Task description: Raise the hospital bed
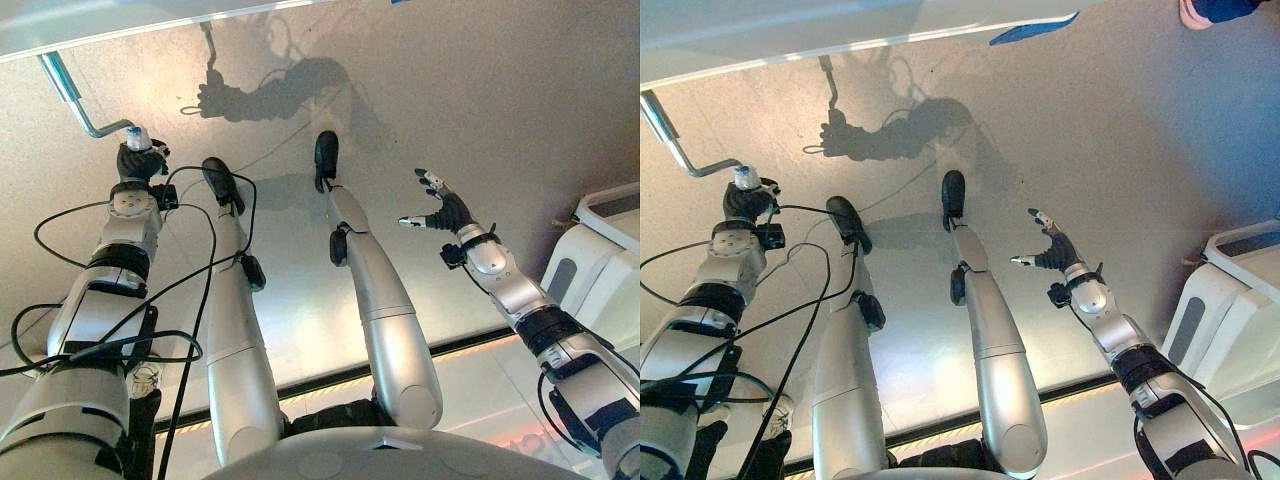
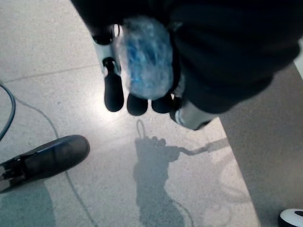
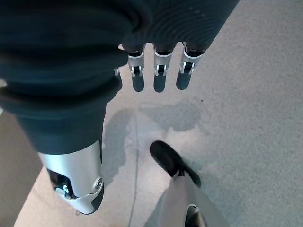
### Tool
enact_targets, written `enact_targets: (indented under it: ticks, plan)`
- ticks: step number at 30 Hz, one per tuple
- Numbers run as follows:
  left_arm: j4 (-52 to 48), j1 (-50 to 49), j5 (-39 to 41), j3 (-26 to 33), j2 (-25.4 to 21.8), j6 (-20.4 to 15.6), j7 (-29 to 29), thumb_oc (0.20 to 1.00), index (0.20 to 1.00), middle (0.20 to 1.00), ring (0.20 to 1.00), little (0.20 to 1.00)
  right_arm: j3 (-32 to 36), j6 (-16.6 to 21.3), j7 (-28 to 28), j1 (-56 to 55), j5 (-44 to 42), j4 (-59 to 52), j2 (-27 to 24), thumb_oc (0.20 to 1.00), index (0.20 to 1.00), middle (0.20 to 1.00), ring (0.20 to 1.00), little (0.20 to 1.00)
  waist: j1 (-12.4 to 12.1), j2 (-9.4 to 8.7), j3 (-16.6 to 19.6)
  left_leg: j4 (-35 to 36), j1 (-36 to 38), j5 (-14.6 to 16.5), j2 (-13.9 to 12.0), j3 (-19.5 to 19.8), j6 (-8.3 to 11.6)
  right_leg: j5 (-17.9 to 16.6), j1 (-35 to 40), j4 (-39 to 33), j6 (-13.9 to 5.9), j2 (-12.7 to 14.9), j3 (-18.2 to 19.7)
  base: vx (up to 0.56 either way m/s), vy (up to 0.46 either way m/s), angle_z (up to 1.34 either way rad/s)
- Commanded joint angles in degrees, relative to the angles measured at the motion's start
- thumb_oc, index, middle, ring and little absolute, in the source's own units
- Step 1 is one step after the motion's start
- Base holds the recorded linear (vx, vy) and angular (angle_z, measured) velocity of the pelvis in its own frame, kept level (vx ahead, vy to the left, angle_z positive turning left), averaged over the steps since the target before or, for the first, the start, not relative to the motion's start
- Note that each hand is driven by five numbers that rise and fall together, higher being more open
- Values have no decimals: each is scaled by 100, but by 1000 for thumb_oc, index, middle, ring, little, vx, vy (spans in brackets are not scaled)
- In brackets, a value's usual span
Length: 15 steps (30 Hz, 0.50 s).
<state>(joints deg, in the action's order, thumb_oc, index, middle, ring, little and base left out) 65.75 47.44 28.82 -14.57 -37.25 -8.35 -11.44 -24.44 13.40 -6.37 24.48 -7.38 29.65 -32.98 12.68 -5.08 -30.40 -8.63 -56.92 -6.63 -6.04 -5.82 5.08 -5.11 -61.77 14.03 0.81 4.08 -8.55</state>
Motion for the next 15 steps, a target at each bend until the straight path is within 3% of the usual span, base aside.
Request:
enact_targets:
  ticks: [1, 6, 15]
  plan:
    - [-53, -119, -148, -9, -160, -12, -80, 200, 200, 200, 200, 200, -50, 145, 27, -464, 53, -299, -171, 1000, 1000, 1000, 1000, 1000, -128, -337, 60, -592, -140, 335, 200, 162, -209, -89, 215, 28, -848, 22, 95, 0, 0, 0]
    - [-174, -62, -213, -100, -126, -39, -107, 200, 200, 200, 200, 200, -96, 153, 54, -480, 34, -365, -208, 1000, 1000, 1000, 1000, 1000, -110, -338, 60, -576, -129, 326, 200, 151, -193, -76, 199, 55, -843, 26, 93, -1, -22, 0]
    - [-676, 213, -427, -632, 366, -95, -171, 200, 200, 200, 200, 200, -365, 91, 87, -519, 139, -392, -201, 1000, 1000, 1000, 1000, 1000, -11, -334, 60, -463, 44, 254, 153, 69, -141, -72, 238, 108, -815, -30, 158, -6, -40, 0]
